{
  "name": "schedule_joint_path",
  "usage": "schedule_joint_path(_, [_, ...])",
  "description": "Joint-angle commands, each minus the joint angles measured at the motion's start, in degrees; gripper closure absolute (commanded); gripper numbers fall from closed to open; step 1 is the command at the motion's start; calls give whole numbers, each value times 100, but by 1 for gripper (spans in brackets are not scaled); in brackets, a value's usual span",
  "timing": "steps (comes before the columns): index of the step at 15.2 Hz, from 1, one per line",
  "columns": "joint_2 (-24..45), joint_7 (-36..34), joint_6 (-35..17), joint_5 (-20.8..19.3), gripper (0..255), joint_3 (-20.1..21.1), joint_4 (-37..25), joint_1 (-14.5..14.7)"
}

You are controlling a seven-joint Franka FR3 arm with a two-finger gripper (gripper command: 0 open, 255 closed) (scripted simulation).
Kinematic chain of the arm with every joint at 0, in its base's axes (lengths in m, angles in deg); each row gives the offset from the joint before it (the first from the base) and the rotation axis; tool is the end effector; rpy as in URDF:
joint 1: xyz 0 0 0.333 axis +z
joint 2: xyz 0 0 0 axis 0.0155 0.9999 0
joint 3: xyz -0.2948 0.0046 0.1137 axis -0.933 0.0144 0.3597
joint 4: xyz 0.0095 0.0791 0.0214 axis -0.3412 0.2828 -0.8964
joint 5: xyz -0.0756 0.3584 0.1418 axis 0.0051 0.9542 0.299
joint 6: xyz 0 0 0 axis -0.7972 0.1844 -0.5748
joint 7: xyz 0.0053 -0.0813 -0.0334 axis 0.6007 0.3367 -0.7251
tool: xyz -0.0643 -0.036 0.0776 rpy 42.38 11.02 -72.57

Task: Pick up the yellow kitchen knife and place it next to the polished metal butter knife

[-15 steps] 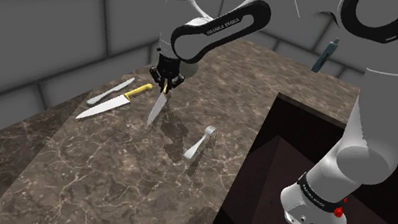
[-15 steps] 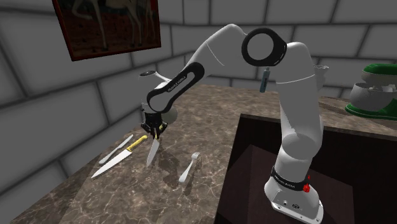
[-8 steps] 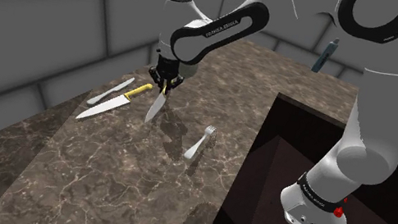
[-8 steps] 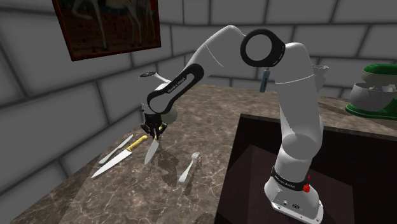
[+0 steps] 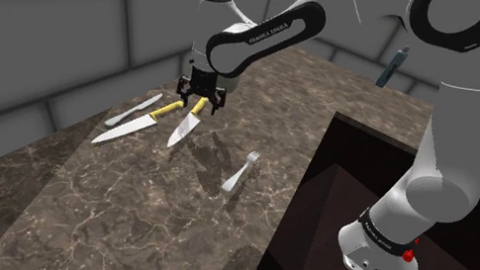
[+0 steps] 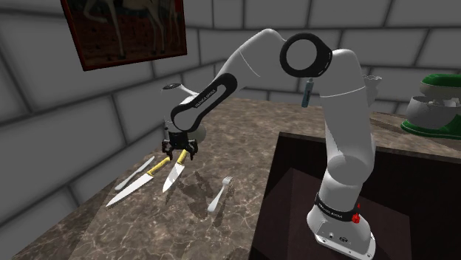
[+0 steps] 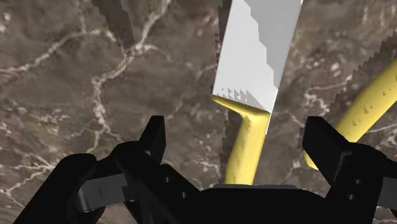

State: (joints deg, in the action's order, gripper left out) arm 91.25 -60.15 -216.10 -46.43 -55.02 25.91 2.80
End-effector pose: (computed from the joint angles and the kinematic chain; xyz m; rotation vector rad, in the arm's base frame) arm 0.5935 0.2081 0.3071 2.8505 -1.3046 0.1059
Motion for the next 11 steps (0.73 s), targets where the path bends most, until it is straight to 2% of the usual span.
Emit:
schedule_joint_path(1, [-177, 45, 215, 90, 0, 51, -47, -18])
schedule_joint_path(3, [-376, 112, 486, 195, 0, 100, -133, -44])
schedule_joint_path(11, [-376, 112, 486, 196, 0, 99, -133, -43])
